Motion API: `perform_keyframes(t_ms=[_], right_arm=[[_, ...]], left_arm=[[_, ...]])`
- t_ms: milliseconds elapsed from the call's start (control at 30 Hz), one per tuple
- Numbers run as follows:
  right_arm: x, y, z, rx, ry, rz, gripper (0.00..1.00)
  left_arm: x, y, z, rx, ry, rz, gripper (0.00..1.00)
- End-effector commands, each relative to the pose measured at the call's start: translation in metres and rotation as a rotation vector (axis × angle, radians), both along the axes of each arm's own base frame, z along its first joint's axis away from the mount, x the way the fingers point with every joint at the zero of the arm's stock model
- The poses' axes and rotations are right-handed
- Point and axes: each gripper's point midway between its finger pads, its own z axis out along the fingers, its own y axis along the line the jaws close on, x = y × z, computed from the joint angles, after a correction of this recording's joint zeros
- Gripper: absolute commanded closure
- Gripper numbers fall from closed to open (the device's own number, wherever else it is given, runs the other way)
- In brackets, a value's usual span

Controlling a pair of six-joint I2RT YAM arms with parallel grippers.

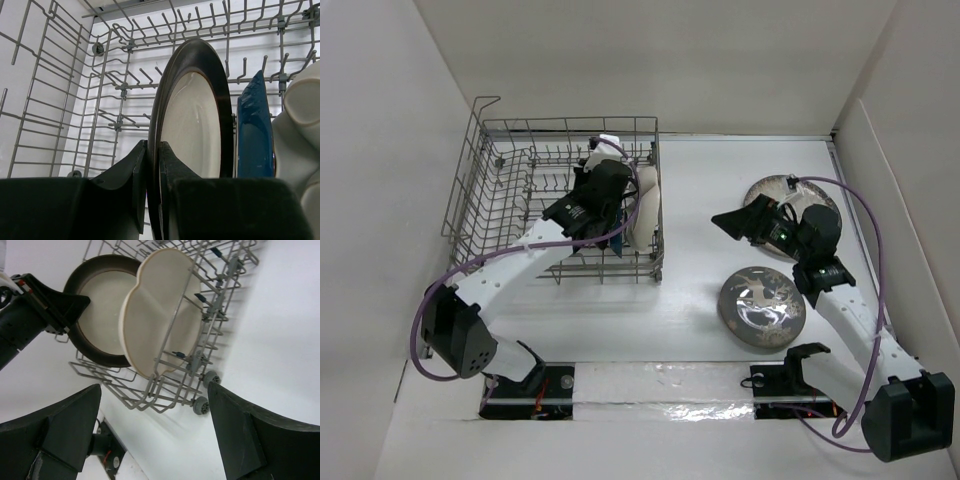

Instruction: Load the plates into the dish rack

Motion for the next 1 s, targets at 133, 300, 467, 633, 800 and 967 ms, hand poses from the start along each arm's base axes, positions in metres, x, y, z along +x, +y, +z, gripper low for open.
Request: perform_keyframes(t_ms=[133,300,467,633,800,967], right_arm=[[0.010,-0.023,-0.014,-0.075,0.000,-0.127,0.09],[0.008,-0.021,-0.021,-0.049,0.022,-0.116,0.10],[0.009,-0.021,-0.024,-0.052,0.027,-0.116,0.10],[0.011,-0.022,-0.028,-0.061,0.035,-0.126,0.10],[0.011,-0.025,-0.032,-0.074,0.037,-0.145,0.10],[0.011,-0.026,-0.038,-0.081,0.052,-0.149,0.10]], left_arm=[[0.007,-0.014,-0.006,-0.051,-0.021,-0.032,1.00],[0.011,-0.020,-0.016,-0.047,-0.003,-0.041,1.00],[0.013,-0.021,-0.028,-0.031,0.020,-0.032,1.00],[0.013,-0.022,-0.037,-0.027,0.045,-0.031,0.73],[0.006,-0.017,-0.033,-0.038,0.042,-0.023,0.66],[0.000,-0.011,-0.028,-0.063,0.027,-0.009,0.53]])
